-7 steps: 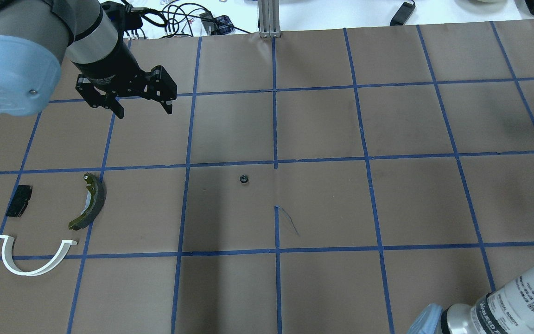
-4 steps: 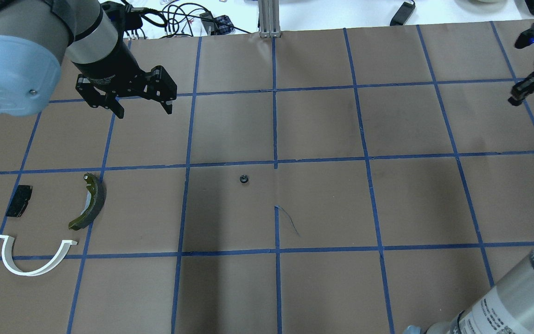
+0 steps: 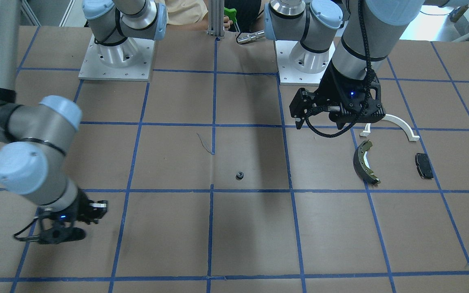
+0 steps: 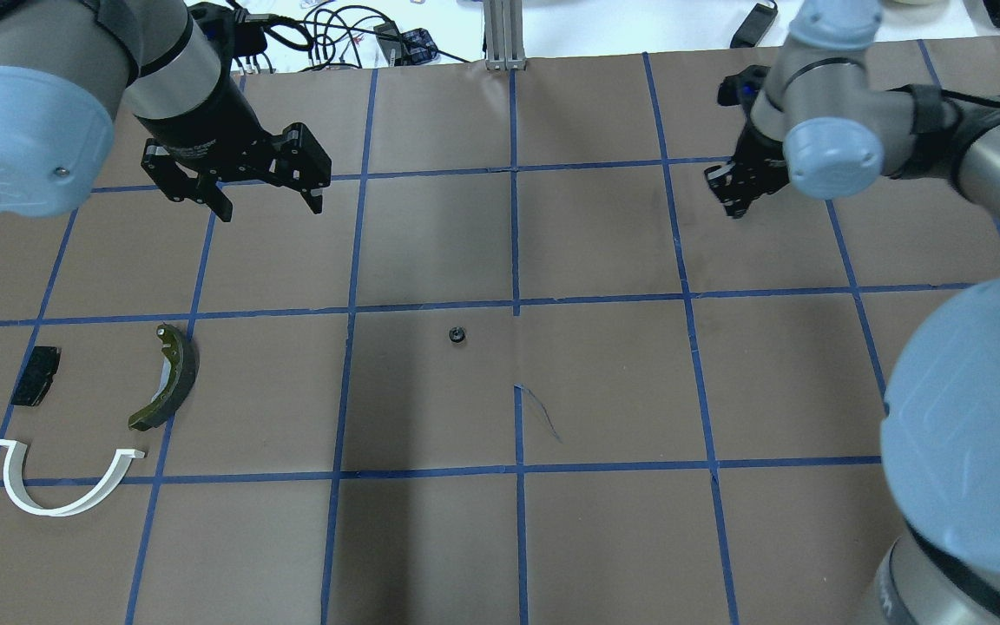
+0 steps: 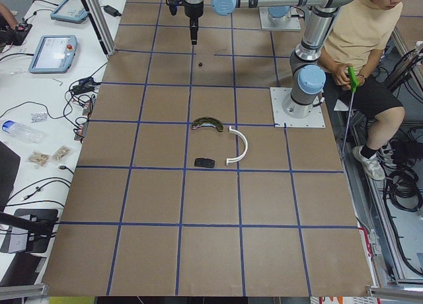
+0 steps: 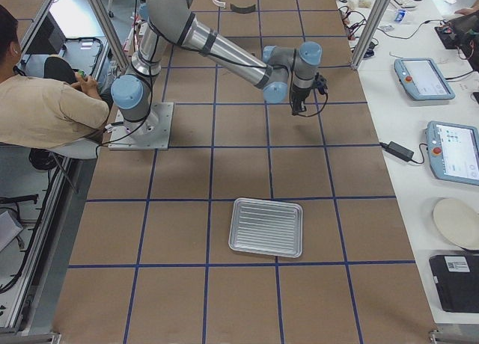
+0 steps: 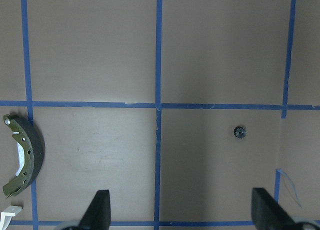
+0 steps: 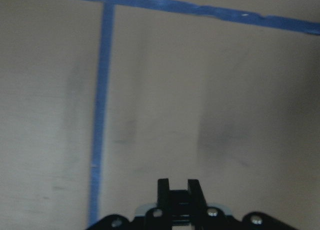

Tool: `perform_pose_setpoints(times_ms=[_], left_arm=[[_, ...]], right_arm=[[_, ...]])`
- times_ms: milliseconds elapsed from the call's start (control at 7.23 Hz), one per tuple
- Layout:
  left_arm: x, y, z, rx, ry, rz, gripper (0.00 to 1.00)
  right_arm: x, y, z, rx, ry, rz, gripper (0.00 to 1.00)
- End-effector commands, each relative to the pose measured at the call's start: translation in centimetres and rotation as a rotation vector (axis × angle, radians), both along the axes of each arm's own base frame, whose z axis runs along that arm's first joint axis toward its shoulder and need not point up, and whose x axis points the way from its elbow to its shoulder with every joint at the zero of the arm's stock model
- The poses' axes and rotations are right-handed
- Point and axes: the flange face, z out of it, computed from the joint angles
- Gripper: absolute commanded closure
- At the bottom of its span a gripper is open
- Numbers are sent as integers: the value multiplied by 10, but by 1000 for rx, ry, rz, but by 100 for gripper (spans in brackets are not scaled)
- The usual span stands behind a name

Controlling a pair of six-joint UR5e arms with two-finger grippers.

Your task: Place bearing gear from tray to pile

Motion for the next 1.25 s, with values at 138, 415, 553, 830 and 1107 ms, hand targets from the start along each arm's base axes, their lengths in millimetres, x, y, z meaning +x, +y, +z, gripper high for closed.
perform_pose_setpoints(times_ms=[138, 415, 553, 830, 1107], left_arm=[[-1, 0, 0, 0, 0, -1, 0], [-1, 0, 0, 0, 0, -1, 0], [-1, 0, 0, 0, 0, -1, 0], [-1, 0, 0, 2, 0, -1, 0], [-1, 1, -1, 3, -2, -1, 0]], right_arm=[[188, 80, -21, -52, -37, -236, 100], [266, 128, -24, -40, -51, -319, 100], [291, 147, -25, -37, -51, -329, 100], [295, 152, -32, -17, -52, -320, 75], [292, 143, -19, -39, -68, -314, 0]])
